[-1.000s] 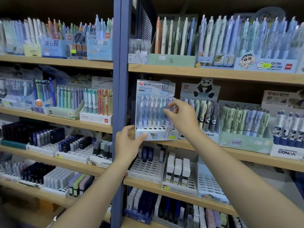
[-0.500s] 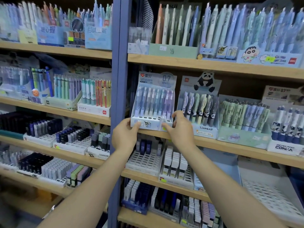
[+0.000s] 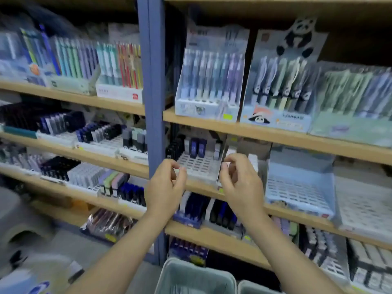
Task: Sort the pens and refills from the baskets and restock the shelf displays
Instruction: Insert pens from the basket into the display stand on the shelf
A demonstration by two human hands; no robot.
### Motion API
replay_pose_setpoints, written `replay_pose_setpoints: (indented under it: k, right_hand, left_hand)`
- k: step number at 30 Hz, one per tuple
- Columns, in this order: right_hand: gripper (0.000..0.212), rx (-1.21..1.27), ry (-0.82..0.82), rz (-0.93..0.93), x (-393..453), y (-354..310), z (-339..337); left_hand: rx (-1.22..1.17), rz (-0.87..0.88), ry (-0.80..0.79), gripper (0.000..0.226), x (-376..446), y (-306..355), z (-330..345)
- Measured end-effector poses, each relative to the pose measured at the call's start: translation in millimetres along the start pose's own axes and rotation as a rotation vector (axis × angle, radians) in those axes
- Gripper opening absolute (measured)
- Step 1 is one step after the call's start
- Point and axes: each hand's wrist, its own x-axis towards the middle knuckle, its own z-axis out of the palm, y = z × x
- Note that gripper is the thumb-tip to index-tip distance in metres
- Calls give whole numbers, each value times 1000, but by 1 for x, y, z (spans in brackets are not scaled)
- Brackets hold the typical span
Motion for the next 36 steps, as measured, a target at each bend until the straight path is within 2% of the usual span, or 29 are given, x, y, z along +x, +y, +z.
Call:
replay_pose_setpoints:
  k: [3, 6, 8, 10, 12, 15, 19, 21, 23, 25, 28, 29, 32, 33, 34, 36]
  right_hand:
    - [12, -65, -206, 173, -98, 51, 45]
    - [31, -89, -563, 525, -197, 109, 86]
    - [44, -90, -796, 720, -247, 136, 109]
    - [51, -13, -979, 953, -289, 160, 133]
    - [58, 58, -1079, 1175, -325, 180, 157]
    - [50, 87, -1154, 1289, -362, 205, 188]
    - [87, 27, -1298, 1446, -389, 229, 227]
    - [77, 48, -1320, 1486, -406, 232, 247]
    - [53, 171, -1244, 1543, -421, 228, 267]
    - [44, 287, -1145, 1601, -429, 219, 286]
    - [37, 446, -1083, 1676, -432, 210, 310]
    - [35, 462, -1075, 1688, -433, 209, 315]
    - [73, 422, -1028, 1715, -441, 214, 331]
    - [78, 416, -1017, 1731, -445, 217, 335]
    - [75, 411, -1013, 1744, -448, 218, 337]
    - [52, 414, -996, 1778, -443, 213, 339]
  left_hand:
    - [207, -25, -200, 26, -68, -78, 32]
    - [384, -105, -483, 49, -140, -159, 61]
    - [494, -168, -631, 68, -185, -206, 75]
    - [585, -223, -744, 78, -226, -243, 84]
    - [645, -260, -835, 90, -257, -269, 91]
    - [689, -254, -921, 106, -283, -299, 99]
    - [615, -283, -952, 120, -304, -327, 101]
    - [586, -295, -929, 124, -311, -332, 102]
    - [504, -344, -891, 129, -313, -329, 103]
    - [461, -395, -849, 131, -311, -324, 105]
    - [449, -401, -811, 131, -309, -321, 107]
    - [421, -421, -809, 131, -309, -320, 108]
    - [339, -473, -799, 130, -310, -319, 109]
    - [332, -475, -792, 129, -310, -319, 109]
    - [327, -478, -786, 128, -310, -319, 109]
    - [314, -489, -771, 126, -310, -319, 110]
